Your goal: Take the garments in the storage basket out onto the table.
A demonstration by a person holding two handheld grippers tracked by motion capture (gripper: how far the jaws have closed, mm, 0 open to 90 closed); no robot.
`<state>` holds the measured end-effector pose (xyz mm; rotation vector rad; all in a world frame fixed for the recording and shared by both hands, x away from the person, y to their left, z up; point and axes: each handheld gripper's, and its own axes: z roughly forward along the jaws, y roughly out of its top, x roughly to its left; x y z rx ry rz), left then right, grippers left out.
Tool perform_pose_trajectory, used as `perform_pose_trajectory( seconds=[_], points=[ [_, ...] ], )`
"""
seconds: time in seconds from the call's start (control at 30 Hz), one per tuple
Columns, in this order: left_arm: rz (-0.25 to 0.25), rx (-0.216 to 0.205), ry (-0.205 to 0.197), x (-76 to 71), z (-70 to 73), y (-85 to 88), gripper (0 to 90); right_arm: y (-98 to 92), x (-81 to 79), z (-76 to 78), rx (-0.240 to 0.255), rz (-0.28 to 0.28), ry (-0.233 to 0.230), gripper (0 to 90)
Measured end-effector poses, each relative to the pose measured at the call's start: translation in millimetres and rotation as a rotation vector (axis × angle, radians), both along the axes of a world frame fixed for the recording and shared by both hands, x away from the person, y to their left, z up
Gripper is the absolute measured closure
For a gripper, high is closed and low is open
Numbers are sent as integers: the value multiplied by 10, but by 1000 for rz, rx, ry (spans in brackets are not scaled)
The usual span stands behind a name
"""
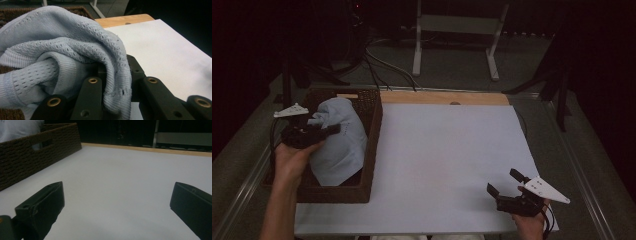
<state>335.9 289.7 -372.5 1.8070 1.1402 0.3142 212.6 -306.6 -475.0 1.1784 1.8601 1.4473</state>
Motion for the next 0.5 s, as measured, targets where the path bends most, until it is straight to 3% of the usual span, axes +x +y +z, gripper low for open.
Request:
perform_pose_trajectory(
  seconds=[0.5],
  points=[
    [-35, -38, -27, -7, 122, -115, 798, 3, 0, 0, -1, 1, 1, 0]
  ],
)
